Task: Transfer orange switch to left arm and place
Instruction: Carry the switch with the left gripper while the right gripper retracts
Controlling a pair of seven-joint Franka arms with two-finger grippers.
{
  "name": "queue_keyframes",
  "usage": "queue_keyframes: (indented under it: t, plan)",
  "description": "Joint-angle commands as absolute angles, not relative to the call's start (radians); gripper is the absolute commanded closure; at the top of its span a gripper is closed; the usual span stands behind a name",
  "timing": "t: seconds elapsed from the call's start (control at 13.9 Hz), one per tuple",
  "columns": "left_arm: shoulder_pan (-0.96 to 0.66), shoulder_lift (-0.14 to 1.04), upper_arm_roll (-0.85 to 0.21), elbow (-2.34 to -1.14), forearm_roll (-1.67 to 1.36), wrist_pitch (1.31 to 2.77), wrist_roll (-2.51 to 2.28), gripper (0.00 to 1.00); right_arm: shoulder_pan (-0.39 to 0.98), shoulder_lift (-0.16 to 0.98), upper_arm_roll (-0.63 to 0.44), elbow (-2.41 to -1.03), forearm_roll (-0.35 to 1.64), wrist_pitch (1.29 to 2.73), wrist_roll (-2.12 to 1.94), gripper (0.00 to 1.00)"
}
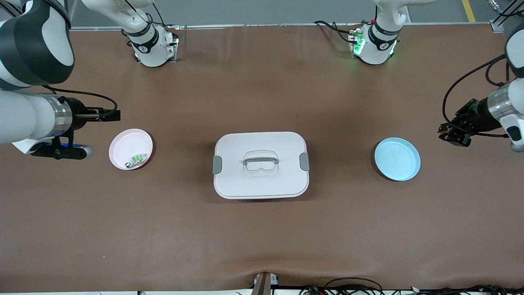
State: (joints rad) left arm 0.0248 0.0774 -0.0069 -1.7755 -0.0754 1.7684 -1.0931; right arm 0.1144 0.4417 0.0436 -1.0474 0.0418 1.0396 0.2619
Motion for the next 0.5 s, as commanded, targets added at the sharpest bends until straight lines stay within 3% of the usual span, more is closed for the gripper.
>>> queue_keyframes:
  t: [0.0,0.43]
  plan:
    - [0.021,0.023,-0.021,-1.911,-0.052,1.876,-1.208,1.0,0.097,0.185,0.057,-1.432,0.034,1.266,0.242,0.0]
    - [0.023,0.023,-0.035,-2.117,-0.037,2.1,-1.295,1.0,0.042,0.121,0.054,-1.512,0.034,1.338,0.18,0.0]
